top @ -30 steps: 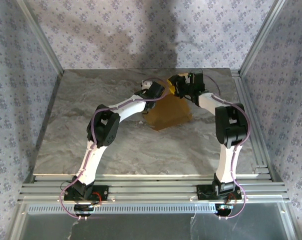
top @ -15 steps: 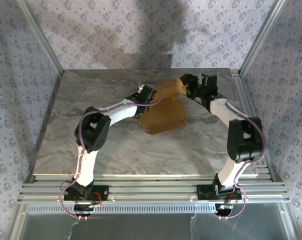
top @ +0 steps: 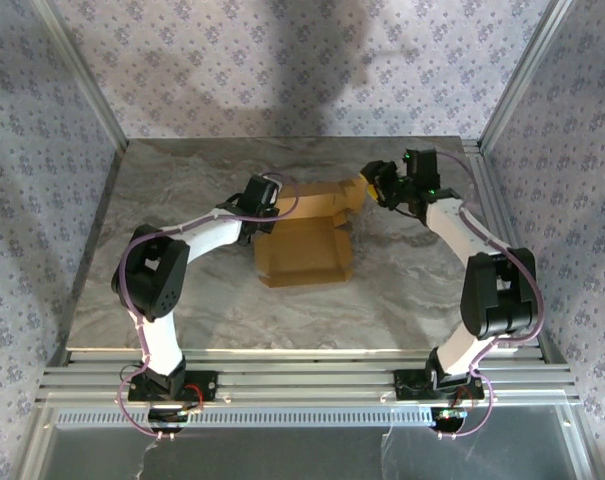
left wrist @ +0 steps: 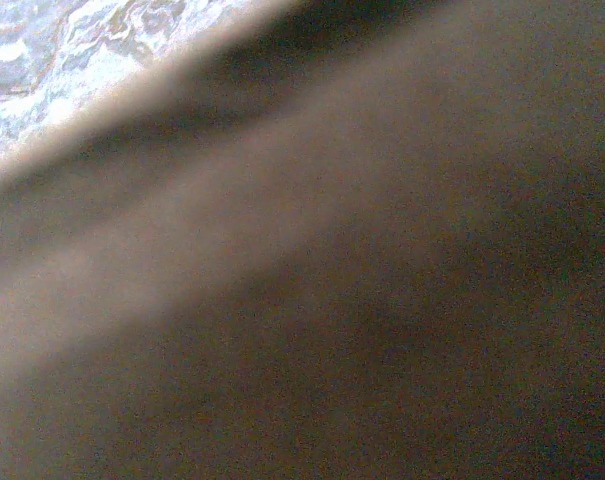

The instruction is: Fold the paper box

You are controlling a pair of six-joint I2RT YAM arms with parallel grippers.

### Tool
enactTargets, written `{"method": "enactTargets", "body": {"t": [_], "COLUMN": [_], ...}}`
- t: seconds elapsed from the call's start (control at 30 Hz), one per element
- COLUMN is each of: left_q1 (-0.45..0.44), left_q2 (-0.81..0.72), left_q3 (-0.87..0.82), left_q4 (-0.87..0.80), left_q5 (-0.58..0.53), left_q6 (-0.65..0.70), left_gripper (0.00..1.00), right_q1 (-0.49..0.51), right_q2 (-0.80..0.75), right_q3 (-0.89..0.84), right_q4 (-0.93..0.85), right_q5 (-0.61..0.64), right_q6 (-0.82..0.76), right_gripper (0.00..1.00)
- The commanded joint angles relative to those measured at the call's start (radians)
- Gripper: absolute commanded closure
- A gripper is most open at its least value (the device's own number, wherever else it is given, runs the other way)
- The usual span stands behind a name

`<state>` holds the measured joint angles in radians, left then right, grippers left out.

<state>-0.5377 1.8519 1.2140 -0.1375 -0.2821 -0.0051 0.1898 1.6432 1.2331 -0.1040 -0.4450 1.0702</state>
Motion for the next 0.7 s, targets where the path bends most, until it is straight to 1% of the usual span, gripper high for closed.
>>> {"method": "enactTargets", "body": {"t": [0.0, 0.07, 0.17, 0.3, 0.43, 0.6, 0.67], "left_q1": [-0.001, -0.001, -0.002, -0.006, -0.012, -0.015, -0.015], "left_q2": [-0.02, -0.02, -0.019, -0.009, -0.003, 0.003, 0.007], "left_q3": [-0.024, -0.027, -0.028, -0.026, -0.025, -0.015, -0.006], "left_q4": [-0.032, -0.026, -0.015, -0.006, 0.002, -0.007, -0.012], "left_q5": [0.022, 0.008, -0.002, -0.011, -0.017, -0.022, -0.019], "left_q6": [0.105, 0.106, 0.104, 0.11, 0.121, 0.124, 0.127], "left_gripper": [1.0, 1.0, 1.0, 1.0, 1.0, 1.0, 1.0], "right_q1": [0.044, 0.06, 0.063, 0.081, 0.084, 0.097, 0.105], "right_q2": [0.053, 0.084, 0.149, 0.208, 0.242, 0.291, 0.29], "right_q3": [0.116, 0.161, 0.23, 0.314, 0.327, 0.382, 0.377], "right_q4": [-0.183, -0.228, -0.273, -0.393, -0.398, -0.412, -0.412], "right_q5": [-0.002, 0.015, -0.004, 0.024, 0.013, -0.016, -0.015], "right_q6": [-0.096, -0.141, -0.173, -0.245, -0.273, -0.281, -0.276], "right_gripper": [0.49, 0.48, 0.47, 0.47, 0.48, 0.52, 0.52]}}
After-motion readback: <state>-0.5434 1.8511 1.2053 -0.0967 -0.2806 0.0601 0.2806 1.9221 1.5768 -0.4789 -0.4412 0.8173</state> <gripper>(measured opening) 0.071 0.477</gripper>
